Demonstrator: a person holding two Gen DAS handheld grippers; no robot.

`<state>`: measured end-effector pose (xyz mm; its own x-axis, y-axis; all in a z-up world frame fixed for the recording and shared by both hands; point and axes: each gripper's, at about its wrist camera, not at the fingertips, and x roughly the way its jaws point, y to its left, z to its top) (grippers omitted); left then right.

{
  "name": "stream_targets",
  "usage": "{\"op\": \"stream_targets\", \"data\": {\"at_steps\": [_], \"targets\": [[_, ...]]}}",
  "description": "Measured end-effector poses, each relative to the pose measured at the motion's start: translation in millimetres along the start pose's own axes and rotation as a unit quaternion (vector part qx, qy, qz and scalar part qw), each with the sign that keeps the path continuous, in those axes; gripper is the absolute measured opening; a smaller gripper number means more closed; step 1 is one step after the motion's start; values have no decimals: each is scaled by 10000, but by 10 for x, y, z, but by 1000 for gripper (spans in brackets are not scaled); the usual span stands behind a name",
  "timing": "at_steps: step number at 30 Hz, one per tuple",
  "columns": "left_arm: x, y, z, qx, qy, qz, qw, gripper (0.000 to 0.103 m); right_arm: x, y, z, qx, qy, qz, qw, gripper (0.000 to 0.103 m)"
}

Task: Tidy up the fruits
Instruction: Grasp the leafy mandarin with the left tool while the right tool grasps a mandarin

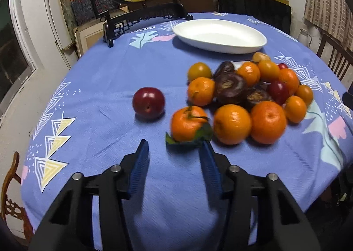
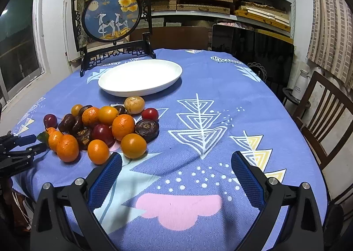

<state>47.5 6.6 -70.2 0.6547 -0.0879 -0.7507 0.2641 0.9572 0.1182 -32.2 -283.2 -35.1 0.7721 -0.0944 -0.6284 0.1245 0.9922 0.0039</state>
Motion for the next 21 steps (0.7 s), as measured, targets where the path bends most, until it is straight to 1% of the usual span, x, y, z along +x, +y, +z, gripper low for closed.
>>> {"op": "stream_targets", "data": {"at_steps": [3, 6, 7, 12, 14, 15, 16, 17, 19, 21], "targets": [[113, 34, 63, -29, -1, -119, 9999, 50, 38, -1, 5, -3, 45, 13, 10000, 99], [198, -10, 122, -7, -18, -139, 9999, 51, 54, -6, 4, 5, 66, 14, 10000, 99], [226, -10, 143, -39, -14, -185, 9998, 53, 59, -6, 4, 3, 71, 10, 10000, 99], [342, -33, 259, -63, -53, -148, 9999, 54, 83, -8, 7, -2, 94, 1, 10000, 99], [363, -55, 293, -21, -146, -118, 9998, 54, 93, 5, 1, -30, 110, 16, 9999, 99], [369, -70, 302, 25, -204, -89, 9997, 52, 94, 11, 0, -44, 114, 22, 9999, 99], [376, -92, 316, 79, -256, -106, 9996, 41, 99, 23, 0, -63, 119, 35, 9999, 99], [385, -101, 316, 88, -241, -198, 9995, 38, 106, 37, 0, -79, 129, 51, 9999, 99], [371, -103, 303, 91, -291, -209, 9993, 38, 114, 57, -6, -96, 166, 109, 9998, 99], [303, -81, 267, 48, -357, -326, 9988, 38, 130, 114, -9, -149, 236, 326, 9991, 99]]}}
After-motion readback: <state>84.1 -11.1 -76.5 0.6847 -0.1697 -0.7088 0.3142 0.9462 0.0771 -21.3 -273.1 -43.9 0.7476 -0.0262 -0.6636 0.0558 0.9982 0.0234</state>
